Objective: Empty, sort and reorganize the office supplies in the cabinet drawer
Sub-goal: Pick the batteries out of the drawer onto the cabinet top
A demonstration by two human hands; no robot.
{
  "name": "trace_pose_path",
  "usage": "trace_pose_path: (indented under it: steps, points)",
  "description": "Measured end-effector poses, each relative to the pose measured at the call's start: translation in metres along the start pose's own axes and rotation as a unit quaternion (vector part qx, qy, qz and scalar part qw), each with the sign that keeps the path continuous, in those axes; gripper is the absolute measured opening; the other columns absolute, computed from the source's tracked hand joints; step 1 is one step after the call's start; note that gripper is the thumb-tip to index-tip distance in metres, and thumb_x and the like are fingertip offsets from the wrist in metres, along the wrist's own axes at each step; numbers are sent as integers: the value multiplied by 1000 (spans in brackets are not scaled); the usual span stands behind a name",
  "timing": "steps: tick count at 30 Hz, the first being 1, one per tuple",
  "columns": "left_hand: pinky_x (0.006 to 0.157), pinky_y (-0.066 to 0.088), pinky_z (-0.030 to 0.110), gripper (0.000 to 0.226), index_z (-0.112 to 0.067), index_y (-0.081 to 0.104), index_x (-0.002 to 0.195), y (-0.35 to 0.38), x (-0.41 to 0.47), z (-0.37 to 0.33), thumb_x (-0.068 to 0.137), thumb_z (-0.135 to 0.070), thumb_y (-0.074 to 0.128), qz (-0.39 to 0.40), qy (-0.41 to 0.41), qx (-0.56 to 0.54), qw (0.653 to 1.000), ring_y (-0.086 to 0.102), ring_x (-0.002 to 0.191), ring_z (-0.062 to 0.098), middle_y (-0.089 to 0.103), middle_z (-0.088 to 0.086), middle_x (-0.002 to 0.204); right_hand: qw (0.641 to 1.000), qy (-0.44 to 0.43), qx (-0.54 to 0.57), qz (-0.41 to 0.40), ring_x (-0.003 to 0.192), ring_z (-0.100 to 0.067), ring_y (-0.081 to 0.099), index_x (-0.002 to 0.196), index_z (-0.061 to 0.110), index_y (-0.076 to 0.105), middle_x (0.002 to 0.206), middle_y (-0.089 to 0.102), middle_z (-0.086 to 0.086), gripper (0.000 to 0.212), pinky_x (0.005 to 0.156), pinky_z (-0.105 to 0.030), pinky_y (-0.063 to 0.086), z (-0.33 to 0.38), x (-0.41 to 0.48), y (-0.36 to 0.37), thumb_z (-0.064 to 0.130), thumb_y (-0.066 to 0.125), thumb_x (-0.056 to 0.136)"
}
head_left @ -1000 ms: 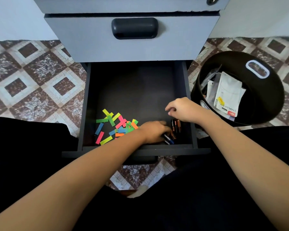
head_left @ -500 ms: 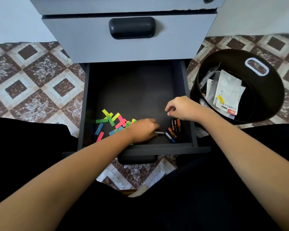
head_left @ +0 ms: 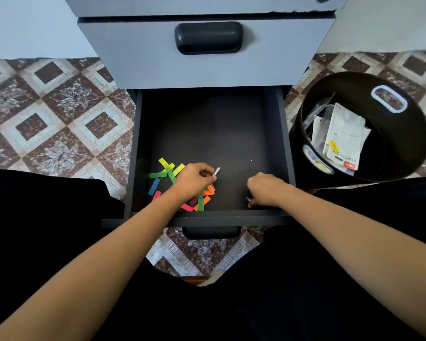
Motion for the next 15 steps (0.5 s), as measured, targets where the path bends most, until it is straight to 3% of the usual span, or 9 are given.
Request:
trace_pose_path:
  steps: [2,4,6,10,15]
  points:
    - [66,47,23,21,-10,68,108,2,1,-1,88,-12,62,14,4,-1,1000,56,72,11,62,0,86,1000,2,-3,-4,89,-33,64,96,-2,62,97,65,-16,27,75,-34,49,1,3,1,22,67,86]
    - [69,47,25,19,-12,69,106,5,1,-5,88,-12,61,36,27,43,998,56,72,11,62,-2,86,999,8,33,-12,60,-23,64,73,2,61,63,64,-7,25,67,-32,55,-4,4,-9,22,68,85]
    - [77,46,25,20,-13,68,104,10,0,-13,87,-12,60,56,67,121,989,59,85,13,64,-1,95,994,22,98,-33,46,-17,59,68,4,62,53,61,-5,27,60,-29,56,-14,3,-30,24,69,84]
    - [83,39,23,21,-7,66,106,35,-2,-38,86,-11,58,119,180,245,945,58,99,21,63,9,106,966,-2,245,-86,63,-17,68,76,9,63,74,69,-10,17,62,-25,57,-32,-14,-71,22,68,85]
    - [87,42,35,24,-7,61,112,82,-1,-66,90,-12,51,175,313,353,864,54,106,29,57,11,114,932,-16,348,-95,77,-19,71,81,6,63,81,70,-13,15,69,-30,59,-47,-23,-79,19,68,86]
Point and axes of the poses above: each hand's wrist, its own x-axis towards the middle knuckle, its own y-axis out of the palm, z = x × y, the point moved 5 cm from there along x, towards the middle knuckle
